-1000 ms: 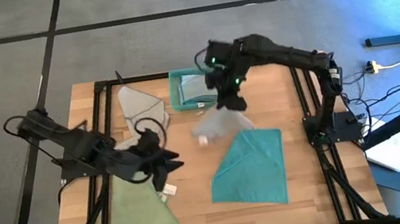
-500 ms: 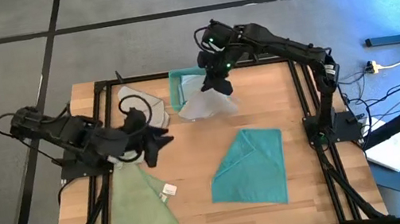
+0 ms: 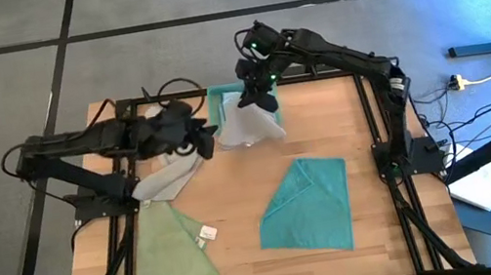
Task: Fold microfiber towels
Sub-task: Put the folded gray towel into the bin
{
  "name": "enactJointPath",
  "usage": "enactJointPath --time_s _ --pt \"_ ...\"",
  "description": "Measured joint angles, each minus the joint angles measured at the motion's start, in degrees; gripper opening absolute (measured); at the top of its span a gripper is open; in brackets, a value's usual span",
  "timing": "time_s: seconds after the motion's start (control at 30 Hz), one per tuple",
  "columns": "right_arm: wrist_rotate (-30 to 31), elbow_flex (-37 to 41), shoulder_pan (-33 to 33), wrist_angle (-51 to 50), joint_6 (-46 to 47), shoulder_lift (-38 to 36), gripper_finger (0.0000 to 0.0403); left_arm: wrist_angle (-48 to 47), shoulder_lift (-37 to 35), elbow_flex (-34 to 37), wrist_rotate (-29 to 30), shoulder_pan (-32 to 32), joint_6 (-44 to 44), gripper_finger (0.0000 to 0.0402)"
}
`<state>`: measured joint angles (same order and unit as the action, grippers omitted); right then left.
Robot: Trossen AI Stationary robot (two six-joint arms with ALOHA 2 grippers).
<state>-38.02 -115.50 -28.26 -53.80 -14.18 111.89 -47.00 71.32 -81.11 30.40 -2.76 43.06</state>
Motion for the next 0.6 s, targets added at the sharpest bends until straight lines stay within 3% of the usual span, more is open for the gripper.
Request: enactJointPath --time_s 0.27,0.47,0.6 --pt "-2.45 0.02 -0.23 4.80 2.64 2.49 0.0016 -0.23 3.98 -0.01 -4.78 4.44 -0.23 0.0192" --pt "-6.30 0.00 -0.32 4.23 3.53 1.49 0.0016 -3.46 6.55 0.03 -4.81 8.70 -0.61 0.0219" --pt "-9.36 0.00 -0.29 1.23 1.52 1.01 0.0016 -0.78 6.08 0.05 -4.54 11.46 -7.43 0.0232"
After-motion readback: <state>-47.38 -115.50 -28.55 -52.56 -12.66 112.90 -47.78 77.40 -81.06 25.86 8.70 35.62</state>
